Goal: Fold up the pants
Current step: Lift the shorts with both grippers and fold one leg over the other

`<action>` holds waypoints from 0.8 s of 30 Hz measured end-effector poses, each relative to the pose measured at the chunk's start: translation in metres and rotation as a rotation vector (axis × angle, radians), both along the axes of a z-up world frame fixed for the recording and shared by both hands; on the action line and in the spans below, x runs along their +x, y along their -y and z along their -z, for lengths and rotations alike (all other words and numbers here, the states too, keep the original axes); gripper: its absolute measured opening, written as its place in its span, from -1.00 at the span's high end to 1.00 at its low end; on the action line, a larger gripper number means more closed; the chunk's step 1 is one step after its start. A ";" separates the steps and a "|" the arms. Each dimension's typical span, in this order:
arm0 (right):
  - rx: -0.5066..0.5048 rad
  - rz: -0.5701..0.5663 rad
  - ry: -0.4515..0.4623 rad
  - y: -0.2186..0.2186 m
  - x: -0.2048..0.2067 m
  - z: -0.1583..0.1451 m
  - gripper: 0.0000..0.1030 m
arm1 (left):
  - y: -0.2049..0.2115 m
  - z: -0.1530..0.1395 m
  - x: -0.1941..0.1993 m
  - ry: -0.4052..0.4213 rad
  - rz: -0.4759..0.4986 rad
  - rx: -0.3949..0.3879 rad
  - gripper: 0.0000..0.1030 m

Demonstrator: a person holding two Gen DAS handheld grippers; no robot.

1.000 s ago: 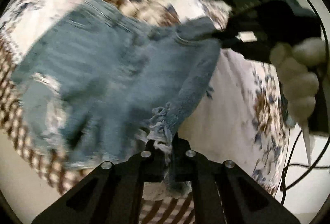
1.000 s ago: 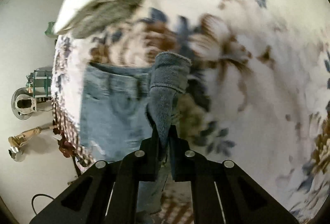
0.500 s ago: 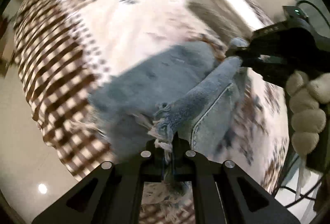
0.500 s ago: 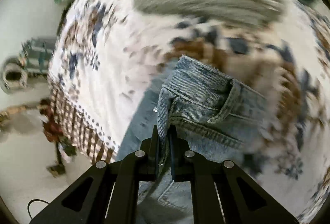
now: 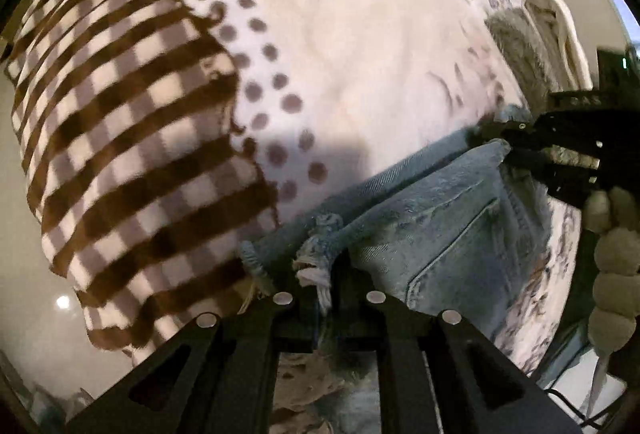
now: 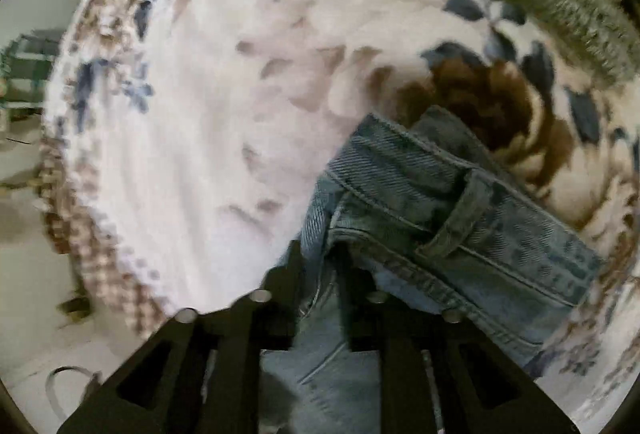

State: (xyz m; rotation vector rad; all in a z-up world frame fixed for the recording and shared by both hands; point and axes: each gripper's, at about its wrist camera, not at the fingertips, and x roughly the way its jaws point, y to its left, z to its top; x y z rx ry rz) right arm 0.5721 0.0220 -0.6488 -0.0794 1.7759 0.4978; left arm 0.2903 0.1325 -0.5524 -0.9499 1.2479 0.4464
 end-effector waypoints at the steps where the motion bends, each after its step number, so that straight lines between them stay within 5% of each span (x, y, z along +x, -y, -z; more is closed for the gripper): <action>1: 0.046 0.013 -0.022 0.004 0.003 -0.004 0.14 | -0.003 -0.004 -0.005 0.013 -0.018 0.002 0.79; 2: 0.100 0.033 -0.030 0.014 0.008 -0.011 -0.45 | -0.004 -0.010 -0.011 0.031 -0.048 0.010 0.73; 3: 0.139 0.050 -0.023 0.024 0.012 -0.019 -0.71 | -0.004 -0.015 -0.015 0.046 -0.069 0.011 0.53; 6: 0.191 0.068 0.022 0.064 0.019 -0.045 -0.72 | 0.000 -0.033 -0.040 0.073 -0.152 0.036 -0.26; 7: 0.190 0.067 0.046 0.079 0.020 -0.052 -0.72 | 0.004 -0.038 -0.051 0.080 -0.184 0.041 -0.36; 11: 0.122 0.097 0.114 0.150 0.024 -0.062 -0.72 | 0.036 -0.033 -0.089 0.060 -0.312 -0.008 -0.36; 18: 0.127 0.282 -0.083 0.220 0.025 0.005 -0.71 | 0.115 0.042 -0.098 -0.029 -0.410 -0.298 -0.36; 21: 0.213 0.346 -0.154 0.222 0.021 0.033 -0.68 | 0.131 0.048 -0.088 -0.026 -0.418 -0.280 -0.36; 22: 0.248 0.361 -0.163 0.222 0.021 0.039 -0.64 | 0.134 0.047 -0.082 -0.011 -0.403 -0.268 -0.27; 23: 0.263 0.366 -0.164 0.219 0.021 0.044 -0.36 | 0.136 0.046 -0.076 0.000 -0.381 -0.239 -0.09; 24: 0.272 0.371 -0.153 0.218 0.021 0.046 -0.22 | 0.138 0.045 -0.073 0.015 -0.364 -0.225 0.30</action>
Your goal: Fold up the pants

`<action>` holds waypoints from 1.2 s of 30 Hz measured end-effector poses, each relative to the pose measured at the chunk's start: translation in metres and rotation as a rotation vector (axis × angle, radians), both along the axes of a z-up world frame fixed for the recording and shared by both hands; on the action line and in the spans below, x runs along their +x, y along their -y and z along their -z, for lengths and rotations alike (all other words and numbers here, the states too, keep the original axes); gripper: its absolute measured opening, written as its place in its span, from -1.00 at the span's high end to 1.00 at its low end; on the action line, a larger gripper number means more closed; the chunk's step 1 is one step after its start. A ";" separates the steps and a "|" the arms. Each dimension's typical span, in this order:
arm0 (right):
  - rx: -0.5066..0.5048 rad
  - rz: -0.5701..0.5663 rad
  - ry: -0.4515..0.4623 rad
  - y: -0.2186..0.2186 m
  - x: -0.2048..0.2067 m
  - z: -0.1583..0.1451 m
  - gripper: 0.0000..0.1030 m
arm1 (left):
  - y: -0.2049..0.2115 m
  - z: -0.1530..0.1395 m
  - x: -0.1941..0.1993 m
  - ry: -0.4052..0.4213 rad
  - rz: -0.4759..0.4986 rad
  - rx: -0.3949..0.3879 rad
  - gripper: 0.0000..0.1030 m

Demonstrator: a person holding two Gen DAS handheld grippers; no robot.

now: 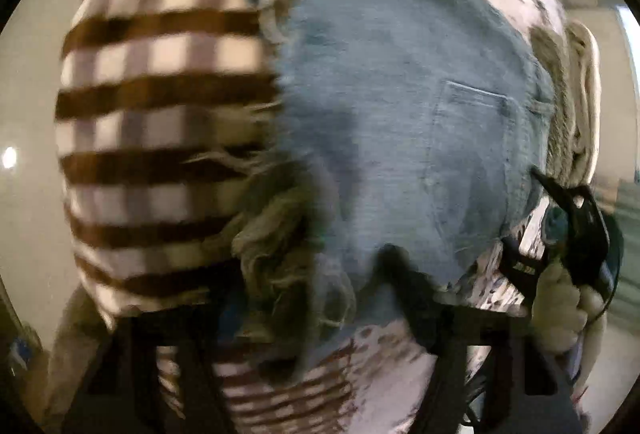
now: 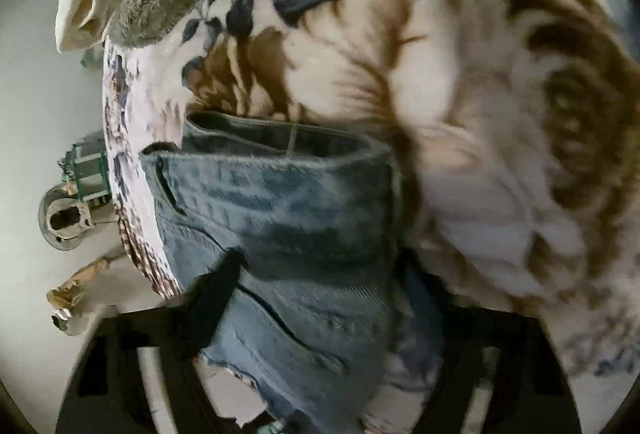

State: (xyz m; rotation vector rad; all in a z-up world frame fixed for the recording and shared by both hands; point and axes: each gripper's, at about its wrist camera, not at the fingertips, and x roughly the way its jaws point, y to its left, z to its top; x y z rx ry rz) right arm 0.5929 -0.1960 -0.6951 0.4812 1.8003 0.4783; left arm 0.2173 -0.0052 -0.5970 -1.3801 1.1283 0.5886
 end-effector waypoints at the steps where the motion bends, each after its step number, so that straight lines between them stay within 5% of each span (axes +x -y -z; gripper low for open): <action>1: -0.018 0.009 0.012 0.000 -0.001 0.000 -0.19 | 0.002 -0.003 0.004 -0.004 0.034 0.024 0.47; 5: -0.049 0.029 0.044 0.003 -0.013 -0.009 0.53 | 0.001 -0.015 0.010 0.057 0.170 0.116 0.72; 13: -0.015 0.124 0.041 0.047 -0.068 -0.051 0.66 | -0.021 -0.049 -0.005 0.138 0.423 0.175 0.74; 18: -0.043 0.093 -0.015 0.076 -0.139 -0.064 0.67 | -0.048 -0.045 -0.037 0.101 0.549 0.194 0.74; 22: -0.055 -0.007 0.009 0.083 -0.166 -0.052 0.46 | -0.062 -0.033 -0.062 0.111 0.391 0.112 0.56; 23: -0.064 -0.018 0.011 0.086 -0.168 -0.047 0.31 | -0.063 -0.037 -0.075 0.122 0.340 0.107 0.49; 26: -0.037 -0.034 0.010 0.092 -0.169 -0.040 -0.44 | -0.058 -0.055 -0.109 0.136 0.116 0.127 -0.19; 27: -0.047 -0.041 0.026 0.092 -0.168 -0.042 -0.49 | -0.053 -0.060 -0.121 0.118 0.040 0.134 -0.42; 30: -0.140 -0.072 0.118 0.083 -0.161 -0.059 -0.49 | -0.039 -0.061 -0.144 0.094 -0.106 0.088 -0.43; 36: -0.202 -0.160 0.359 0.059 -0.137 -0.102 -0.49 | -0.015 -0.041 -0.127 0.073 -0.119 0.043 -0.43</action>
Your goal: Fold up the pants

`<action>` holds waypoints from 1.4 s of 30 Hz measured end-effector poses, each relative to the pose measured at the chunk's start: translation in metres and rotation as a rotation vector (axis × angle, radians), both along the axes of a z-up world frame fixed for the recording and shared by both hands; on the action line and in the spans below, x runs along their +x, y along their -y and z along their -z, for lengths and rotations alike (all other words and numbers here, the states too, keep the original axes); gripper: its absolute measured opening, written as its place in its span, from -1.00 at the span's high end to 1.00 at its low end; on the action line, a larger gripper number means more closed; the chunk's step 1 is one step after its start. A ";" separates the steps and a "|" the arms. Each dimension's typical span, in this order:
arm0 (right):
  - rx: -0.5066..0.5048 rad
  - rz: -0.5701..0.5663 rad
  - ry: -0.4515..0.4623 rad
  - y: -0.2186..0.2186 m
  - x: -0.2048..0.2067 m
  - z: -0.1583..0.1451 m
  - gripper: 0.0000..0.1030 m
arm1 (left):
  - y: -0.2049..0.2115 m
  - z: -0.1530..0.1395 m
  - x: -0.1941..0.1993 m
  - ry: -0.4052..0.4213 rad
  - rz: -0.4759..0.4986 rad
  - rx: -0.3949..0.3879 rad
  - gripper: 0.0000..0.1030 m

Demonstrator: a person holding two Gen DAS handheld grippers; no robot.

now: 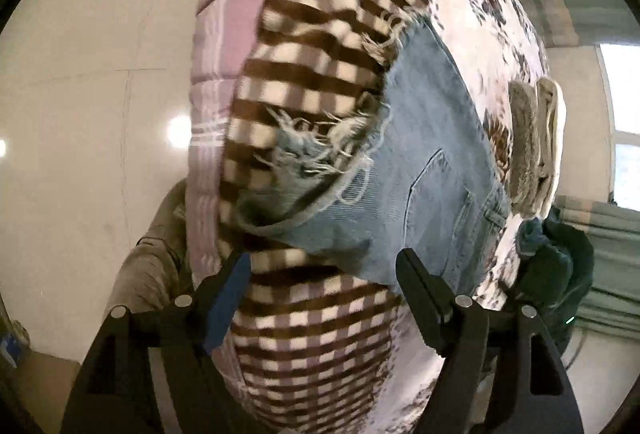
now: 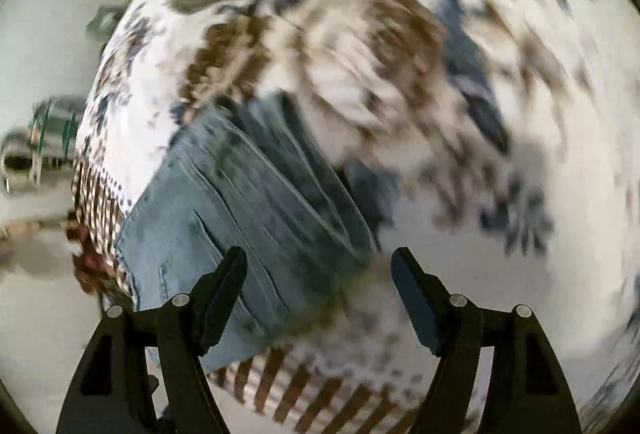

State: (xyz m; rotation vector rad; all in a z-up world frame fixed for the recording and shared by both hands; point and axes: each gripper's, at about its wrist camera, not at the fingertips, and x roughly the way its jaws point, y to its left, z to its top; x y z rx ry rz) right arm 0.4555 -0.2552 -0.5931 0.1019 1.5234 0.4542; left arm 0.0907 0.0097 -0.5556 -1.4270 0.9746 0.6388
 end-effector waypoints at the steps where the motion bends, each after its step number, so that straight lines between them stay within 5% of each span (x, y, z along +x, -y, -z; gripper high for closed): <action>1: -0.004 -0.024 0.017 -0.009 0.005 -0.002 -0.49 | 0.000 0.000 0.004 0.000 0.002 0.003 -0.43; 4: -0.068 -0.156 0.038 -0.054 0.019 0.014 -0.43 | 0.004 -0.001 0.017 0.006 -0.006 0.002 -0.43; 5: -0.084 -0.189 0.021 -0.064 0.020 0.023 0.21 | 0.005 0.000 0.018 0.004 -0.004 0.000 -0.43; 6: -0.115 -0.193 0.001 -0.066 0.020 0.031 0.46 | 0.006 0.002 0.020 -0.001 -0.002 -0.002 -0.43; 9: -0.104 -0.137 0.037 -0.051 0.014 0.023 0.64 | 0.006 0.011 0.026 0.002 -0.002 -0.025 -0.43; 14: -0.106 -0.054 0.042 -0.020 0.000 0.012 0.58 | -0.001 0.029 0.034 0.013 -0.022 -0.067 -0.43; 18: 0.041 0.025 -0.075 -0.003 0.010 0.025 -0.45 | -0.005 0.050 0.035 0.001 -0.093 -0.139 -0.43; 19: 0.057 0.057 -0.076 0.003 0.014 0.022 -0.47 | -0.006 0.055 0.033 0.000 -0.117 -0.157 -0.43; 24: 0.127 0.205 -0.182 0.050 0.007 0.016 -0.47 | -0.008 0.064 0.030 -0.008 -0.180 -0.186 -0.43; 27: 0.228 0.233 -0.331 0.062 -0.014 0.043 -0.47 | -0.009 0.070 0.030 -0.005 -0.221 -0.200 -0.42; 31: 0.332 0.249 -0.404 0.036 -0.025 0.091 -0.47 | -0.009 0.069 0.030 -0.003 -0.238 -0.205 -0.42; 36: 0.369 0.347 -0.379 0.019 -0.030 0.096 0.18 | 0.002 0.056 0.009 0.109 -0.248 -0.292 -0.40; 42: 0.411 0.384 -0.395 0.022 -0.038 0.064 0.38 | 0.033 0.047 0.002 0.200 -0.273 -0.356 -0.40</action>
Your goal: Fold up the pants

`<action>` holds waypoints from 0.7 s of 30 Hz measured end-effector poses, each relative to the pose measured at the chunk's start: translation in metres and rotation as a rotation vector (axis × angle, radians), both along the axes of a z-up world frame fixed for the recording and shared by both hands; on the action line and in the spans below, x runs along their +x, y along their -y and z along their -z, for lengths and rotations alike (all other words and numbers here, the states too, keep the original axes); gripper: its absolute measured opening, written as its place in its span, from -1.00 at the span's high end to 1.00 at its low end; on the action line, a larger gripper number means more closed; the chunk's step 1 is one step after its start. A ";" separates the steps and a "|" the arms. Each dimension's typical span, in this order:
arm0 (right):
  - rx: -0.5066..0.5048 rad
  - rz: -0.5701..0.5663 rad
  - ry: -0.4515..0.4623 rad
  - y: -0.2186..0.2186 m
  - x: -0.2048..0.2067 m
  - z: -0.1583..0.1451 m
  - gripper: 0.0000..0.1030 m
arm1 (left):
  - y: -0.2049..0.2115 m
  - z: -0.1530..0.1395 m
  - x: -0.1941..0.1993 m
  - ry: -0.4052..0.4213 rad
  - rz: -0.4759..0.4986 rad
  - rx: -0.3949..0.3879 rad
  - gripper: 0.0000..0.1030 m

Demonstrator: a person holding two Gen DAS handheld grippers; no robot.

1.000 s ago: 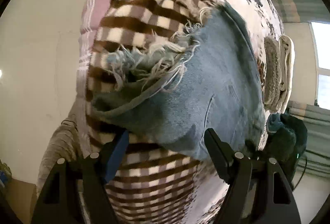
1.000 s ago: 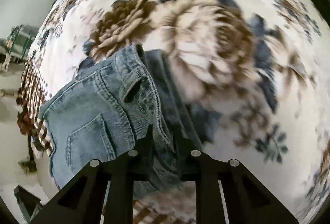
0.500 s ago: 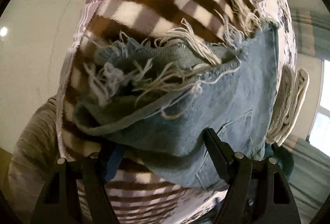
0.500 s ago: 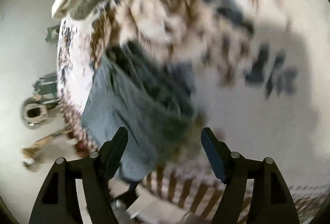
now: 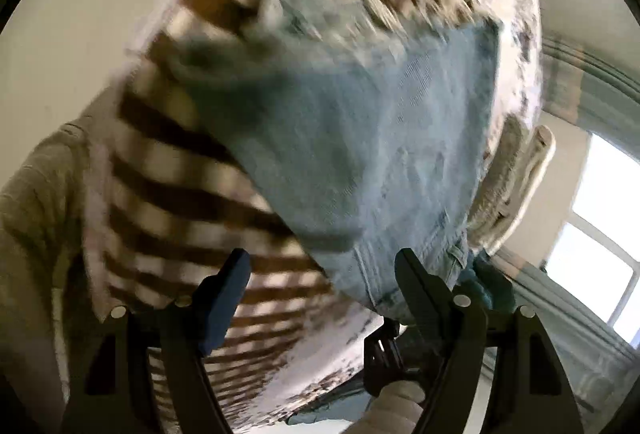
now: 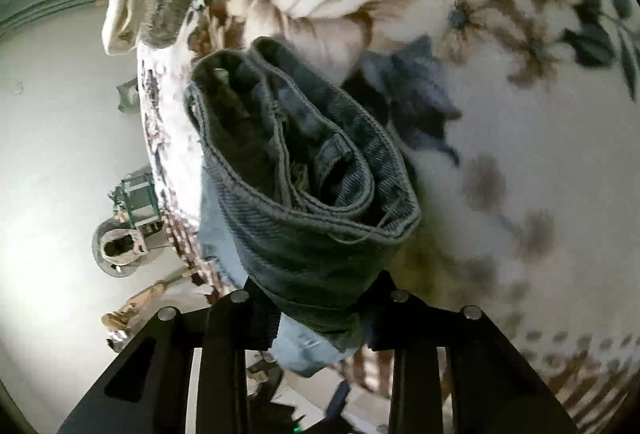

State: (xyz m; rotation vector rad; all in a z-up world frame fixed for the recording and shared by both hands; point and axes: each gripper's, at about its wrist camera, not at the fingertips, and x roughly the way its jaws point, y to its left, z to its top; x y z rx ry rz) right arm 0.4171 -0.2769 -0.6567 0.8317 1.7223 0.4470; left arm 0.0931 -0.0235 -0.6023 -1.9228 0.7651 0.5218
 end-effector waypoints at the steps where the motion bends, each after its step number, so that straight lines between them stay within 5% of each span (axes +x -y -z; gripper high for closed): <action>1: 0.013 0.007 -0.009 -0.001 -0.001 -0.004 0.39 | 0.002 0.004 0.006 0.015 -0.005 -0.001 -0.40; 10: 0.070 0.025 -0.070 0.003 0.002 -0.017 0.44 | -0.036 0.024 0.011 0.021 -0.174 0.030 -0.37; 11: 0.061 -0.001 -0.062 0.001 0.004 -0.016 0.44 | -0.041 0.021 0.011 0.026 -0.174 0.054 -0.29; 13: 0.029 -0.048 -0.049 -0.001 0.005 -0.007 0.38 | -0.046 0.015 0.014 0.001 -0.136 0.112 0.35; 17: -0.038 -0.125 -0.002 -0.006 0.010 0.018 -0.12 | -0.051 0.009 0.020 -0.015 -0.032 0.209 0.42; 21: 0.005 -0.087 0.012 -0.005 0.006 0.042 -0.34 | -0.054 0.018 0.027 -0.012 -0.005 0.189 0.35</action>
